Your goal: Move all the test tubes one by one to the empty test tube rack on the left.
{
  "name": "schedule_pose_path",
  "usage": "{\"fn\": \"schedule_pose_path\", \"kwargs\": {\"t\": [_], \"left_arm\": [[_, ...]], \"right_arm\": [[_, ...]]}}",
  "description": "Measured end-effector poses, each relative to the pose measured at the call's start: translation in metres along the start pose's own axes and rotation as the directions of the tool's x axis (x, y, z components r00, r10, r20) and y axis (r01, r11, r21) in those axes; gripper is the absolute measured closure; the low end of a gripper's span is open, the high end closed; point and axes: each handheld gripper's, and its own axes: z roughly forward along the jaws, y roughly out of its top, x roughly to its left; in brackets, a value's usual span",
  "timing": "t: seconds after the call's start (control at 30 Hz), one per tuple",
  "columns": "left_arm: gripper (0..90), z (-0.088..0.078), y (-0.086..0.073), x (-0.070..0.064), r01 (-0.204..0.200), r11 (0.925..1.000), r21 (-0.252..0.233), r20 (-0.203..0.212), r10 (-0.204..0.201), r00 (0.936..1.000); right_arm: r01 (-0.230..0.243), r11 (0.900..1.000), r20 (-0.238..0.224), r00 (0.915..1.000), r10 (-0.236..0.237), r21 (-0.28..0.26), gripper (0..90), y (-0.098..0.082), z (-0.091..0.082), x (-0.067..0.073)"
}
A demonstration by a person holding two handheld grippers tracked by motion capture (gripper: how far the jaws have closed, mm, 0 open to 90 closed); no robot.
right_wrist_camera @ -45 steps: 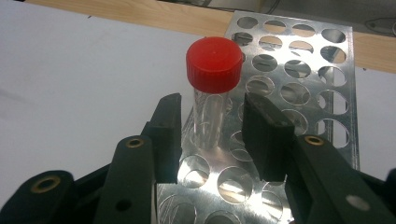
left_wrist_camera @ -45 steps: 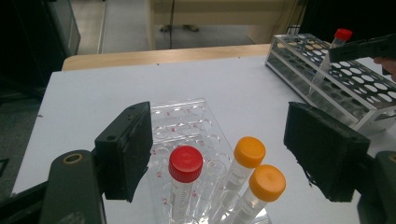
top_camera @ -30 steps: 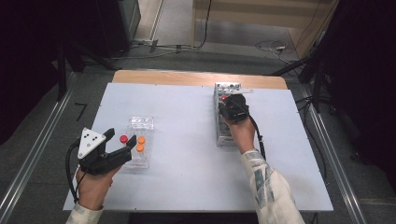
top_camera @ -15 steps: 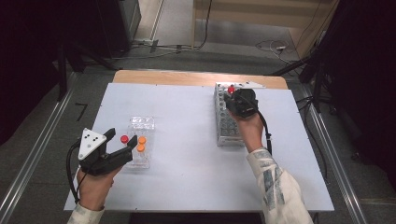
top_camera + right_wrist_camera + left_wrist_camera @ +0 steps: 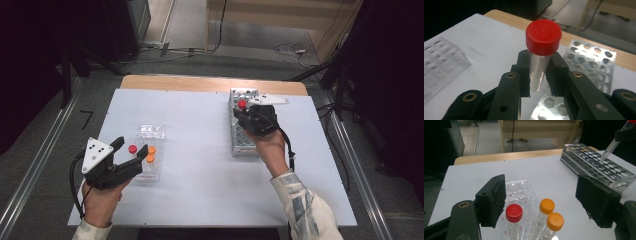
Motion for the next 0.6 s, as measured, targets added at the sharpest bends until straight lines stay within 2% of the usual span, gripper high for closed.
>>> {"fn": "schedule_pose_path", "kwargs": {"t": [0.1,0.27,0.47,0.6], "left_arm": [[24.1,0.000,0.000,-0.003,-0.004,1.0000,0.002,0.010,0.004,0.9999],[21.9,0.001,0.001,-0.010,-0.013,0.9999,0.009,0.031,0.013,0.9994],[17.7,0.003,0.004,-0.020,-0.034,0.9992,0.020,0.060,0.033,0.9977],[16.4,0.006,0.004,-0.028,-0.049,0.9984,0.028,0.083,0.046,0.9955]], "right_arm": [[0.027,1.000,-0.048,0.9985,-0.026,0.008,71.6,-0.006,-0.002,0.013],[0.066,0.998,-0.119,0.9909,-0.062,0.025,71.6,-0.017,-0.001,0.034],[0.096,0.994,-0.186,0.9789,-0.086,0.049,71.5,-0.030,0.003,0.054],[0.129,0.990,-0.227,0.9673,-0.113,0.060,71.5,-0.038,0.005,0.067]]}}
